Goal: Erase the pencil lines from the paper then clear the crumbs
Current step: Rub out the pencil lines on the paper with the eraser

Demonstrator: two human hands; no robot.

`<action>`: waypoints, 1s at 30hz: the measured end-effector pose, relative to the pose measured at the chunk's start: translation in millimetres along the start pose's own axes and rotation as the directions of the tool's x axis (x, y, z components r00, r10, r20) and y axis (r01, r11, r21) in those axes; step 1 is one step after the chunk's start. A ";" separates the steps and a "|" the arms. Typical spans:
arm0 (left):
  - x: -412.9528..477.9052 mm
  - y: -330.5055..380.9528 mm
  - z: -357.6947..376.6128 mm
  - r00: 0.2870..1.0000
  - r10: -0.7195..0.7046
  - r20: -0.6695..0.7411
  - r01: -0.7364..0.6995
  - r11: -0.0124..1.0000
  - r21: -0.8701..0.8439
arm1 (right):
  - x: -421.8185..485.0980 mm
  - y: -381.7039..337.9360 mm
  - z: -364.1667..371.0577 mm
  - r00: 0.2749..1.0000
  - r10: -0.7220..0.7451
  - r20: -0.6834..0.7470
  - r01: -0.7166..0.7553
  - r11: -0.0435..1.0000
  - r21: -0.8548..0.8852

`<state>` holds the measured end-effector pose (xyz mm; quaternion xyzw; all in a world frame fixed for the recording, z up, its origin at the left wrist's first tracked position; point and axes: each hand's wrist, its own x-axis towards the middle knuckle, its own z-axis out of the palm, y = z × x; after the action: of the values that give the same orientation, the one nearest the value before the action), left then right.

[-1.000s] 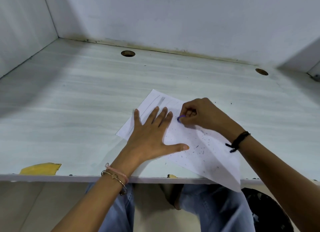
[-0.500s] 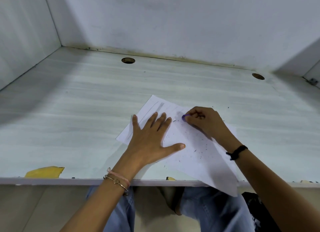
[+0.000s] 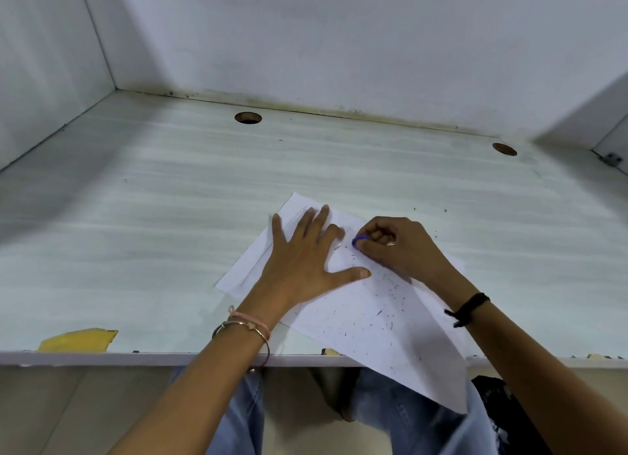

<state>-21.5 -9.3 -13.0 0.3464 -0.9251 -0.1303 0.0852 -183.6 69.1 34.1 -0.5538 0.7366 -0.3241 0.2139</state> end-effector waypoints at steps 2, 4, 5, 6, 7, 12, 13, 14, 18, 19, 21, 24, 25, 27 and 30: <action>0.1 0.6 -1.0 0.999 -0.023 0.044 0.021 0.999 0.026 | 0.6 -4.1 6.8 0.998 -0.038 0.054 0.042 0.996 -0.078; 1.0 -0.2 0.2 0.997 -0.032 0.063 0.029 0.999 0.038 | 7.3 -6.3 5.5 0.997 -0.052 0.052 0.060 0.985 -0.164; 1.3 -0.1 0.7 0.997 -0.033 0.073 0.030 0.999 0.039 | 12.0 -6.2 2.2 0.999 -0.041 0.020 0.044 0.980 -0.192; 1.5 0.1 1.2 0.997 -0.032 0.077 0.029 0.999 0.043 | 15.2 -6.8 -1.4 0.999 -0.031 -0.018 0.026 0.977 -0.212; 2.2 -0.2 2.0 0.997 -0.032 0.073 0.028 0.998 0.050 | 16.7 -8.1 -3.8 0.999 -0.027 -0.039 0.017 0.975 -0.222; 4.2 -1.0 3.9 0.998 -0.025 0.053 0.021 0.996 0.083 | 6.5 -17.7 0.1 0.987 -0.067 0.149 0.100 0.969 -0.226; 4.0 -1.4 4.5 0.998 -0.026 0.055 0.022 0.997 0.070 | 11.3 -15.3 -3.1 0.992 -0.057 0.115 0.084 0.965 -0.248; 3.9 -1.5 4.1 0.998 -0.026 0.056 0.023 0.998 0.058 | 16.7 -13.4 -7.2 0.997 -0.049 0.063 0.064 0.961 -0.269; 4.5 -1.1 3.6 0.998 -0.025 0.056 0.020 0.996 0.081 | 16.7 -17.9 -6.5 0.987 -0.064 0.149 0.104 0.955 -0.279; 4.5 -0.8 3.7 0.998 -0.023 0.056 0.019 0.996 0.087 | 12.6 -19.5 -4.8 0.977 -0.068 0.202 0.121 0.958 -0.260; 4.5 -1.1 3.8 0.998 -0.027 0.057 0.023 0.997 0.071 | 15.7 -17.0 -6.7 0.981 -0.052 0.187 0.101 0.959 -0.264; 3.9 -1.5 3.0 0.998 -0.030 0.057 0.027 0.998 0.056 | 27.5 -13.6 -10.5 0.997 -0.044 0.065 0.062 0.945 -0.320; 4.2 -1.5 2.8 0.998 -0.027 0.060 0.024 0.998 0.060 | 27.4 -15.3 -8.9 0.995 -0.050 0.089 0.076 0.941 -0.330; 4.7 -1.2 3.3 0.998 -0.023 0.059 0.018 0.997 0.071 | 22.8 -17.2 -6.2 0.978 -0.060 0.202 0.120 0.946 -0.301; 4.5 -1.7 2.6 0.998 -0.027 0.060 0.023 0.998 0.065 | 26.3 -14.2 -11.9 0.978 -0.037 0.207 0.094 0.958 -0.272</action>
<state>-24.3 -13.0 -15.7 0.3565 -0.9265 -0.1119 0.0443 -189.7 44.3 53.7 -0.6324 0.7310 -0.1660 0.1953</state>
